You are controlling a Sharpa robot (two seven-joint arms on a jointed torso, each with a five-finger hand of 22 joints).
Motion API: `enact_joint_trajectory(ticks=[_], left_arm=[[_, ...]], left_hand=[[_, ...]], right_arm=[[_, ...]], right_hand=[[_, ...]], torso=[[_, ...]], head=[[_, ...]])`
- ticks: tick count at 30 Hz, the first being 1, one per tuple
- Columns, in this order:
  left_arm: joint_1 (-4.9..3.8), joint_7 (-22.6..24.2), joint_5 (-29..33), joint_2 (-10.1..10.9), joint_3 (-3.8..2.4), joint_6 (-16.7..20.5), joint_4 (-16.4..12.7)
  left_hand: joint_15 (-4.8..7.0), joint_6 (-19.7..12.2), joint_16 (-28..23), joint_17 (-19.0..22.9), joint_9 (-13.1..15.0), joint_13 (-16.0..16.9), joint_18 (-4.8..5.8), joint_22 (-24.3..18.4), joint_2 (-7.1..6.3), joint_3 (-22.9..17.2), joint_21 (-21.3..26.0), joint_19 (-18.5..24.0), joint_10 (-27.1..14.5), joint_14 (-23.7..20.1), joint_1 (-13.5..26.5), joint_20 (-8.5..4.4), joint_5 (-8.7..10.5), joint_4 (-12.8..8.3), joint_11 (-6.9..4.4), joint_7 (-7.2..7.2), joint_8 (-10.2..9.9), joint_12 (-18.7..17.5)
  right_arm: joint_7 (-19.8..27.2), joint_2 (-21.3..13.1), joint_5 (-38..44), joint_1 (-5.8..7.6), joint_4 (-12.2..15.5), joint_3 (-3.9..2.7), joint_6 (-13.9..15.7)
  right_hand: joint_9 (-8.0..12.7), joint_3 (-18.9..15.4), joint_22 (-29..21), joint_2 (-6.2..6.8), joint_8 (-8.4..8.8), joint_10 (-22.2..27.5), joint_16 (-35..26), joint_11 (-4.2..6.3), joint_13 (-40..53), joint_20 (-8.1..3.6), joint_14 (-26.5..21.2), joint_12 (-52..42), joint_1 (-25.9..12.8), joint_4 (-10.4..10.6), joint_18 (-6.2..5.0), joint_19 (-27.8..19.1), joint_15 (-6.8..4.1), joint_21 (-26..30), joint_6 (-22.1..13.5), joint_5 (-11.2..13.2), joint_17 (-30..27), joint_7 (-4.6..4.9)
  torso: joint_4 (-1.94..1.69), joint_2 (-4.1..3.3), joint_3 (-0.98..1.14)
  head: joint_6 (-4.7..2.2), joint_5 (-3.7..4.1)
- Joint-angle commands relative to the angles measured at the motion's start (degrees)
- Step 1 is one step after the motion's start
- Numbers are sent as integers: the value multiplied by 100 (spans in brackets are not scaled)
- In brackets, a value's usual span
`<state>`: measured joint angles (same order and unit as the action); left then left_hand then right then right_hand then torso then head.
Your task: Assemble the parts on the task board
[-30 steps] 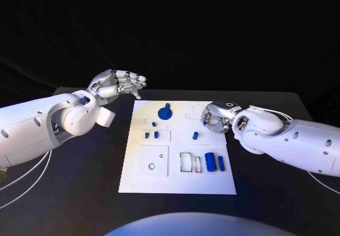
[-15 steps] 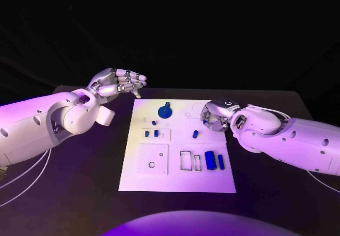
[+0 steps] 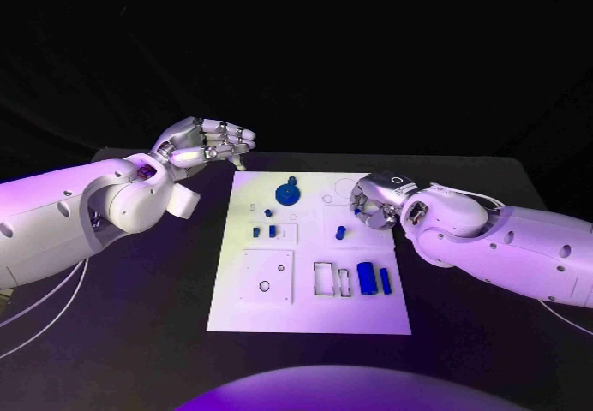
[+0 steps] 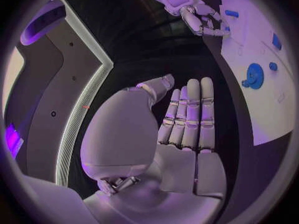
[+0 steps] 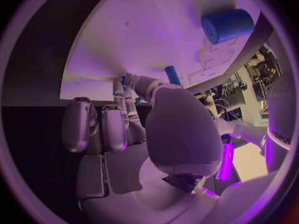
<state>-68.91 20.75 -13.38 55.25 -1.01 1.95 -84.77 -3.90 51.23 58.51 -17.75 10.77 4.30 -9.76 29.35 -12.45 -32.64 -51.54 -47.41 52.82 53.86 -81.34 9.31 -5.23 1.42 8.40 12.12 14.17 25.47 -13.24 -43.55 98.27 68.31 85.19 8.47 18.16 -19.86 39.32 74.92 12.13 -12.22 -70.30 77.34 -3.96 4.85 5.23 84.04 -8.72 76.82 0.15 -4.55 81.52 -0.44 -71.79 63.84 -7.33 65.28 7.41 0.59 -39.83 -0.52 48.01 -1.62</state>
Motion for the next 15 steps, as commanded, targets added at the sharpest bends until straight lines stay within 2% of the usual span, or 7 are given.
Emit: enact_joint_trajectory(ticks=[1,15], left_arm=[[-6,27,-34,-4,-5,-49,-17],[-5,33,-37,-10,-5,-46,-8]], left_hand=[[-37,-45,-24,9,-9,-9,-74,-10,6,26,32,-27,-32,-2,63,21,-6,-1,10,6,-36,25],[-39,-49,-25,10,-10,-9,-73,-13,9,27,37,-27,-38,-5,62,23,-6,-4,13,9,-37,27]], right_arm=[[-175,-6,194,-56,16,39,202],[-285,-61,274,-50,141,31,701]], right_hand=[[-89,34,719,-155,-80,-163,-59,70,74,-24,80,-29,41,-95,81,80,-67,-143,61,-39,-142,-26],[-170,83,774,-170,-130,-250,-60,93,114,-50,87,7,-1,-174,98,115,-90,-227,67,15,-151,-44]], torso=[[0,3,3],[9,10,0]], head=[[-2,0],[-24,-8]])
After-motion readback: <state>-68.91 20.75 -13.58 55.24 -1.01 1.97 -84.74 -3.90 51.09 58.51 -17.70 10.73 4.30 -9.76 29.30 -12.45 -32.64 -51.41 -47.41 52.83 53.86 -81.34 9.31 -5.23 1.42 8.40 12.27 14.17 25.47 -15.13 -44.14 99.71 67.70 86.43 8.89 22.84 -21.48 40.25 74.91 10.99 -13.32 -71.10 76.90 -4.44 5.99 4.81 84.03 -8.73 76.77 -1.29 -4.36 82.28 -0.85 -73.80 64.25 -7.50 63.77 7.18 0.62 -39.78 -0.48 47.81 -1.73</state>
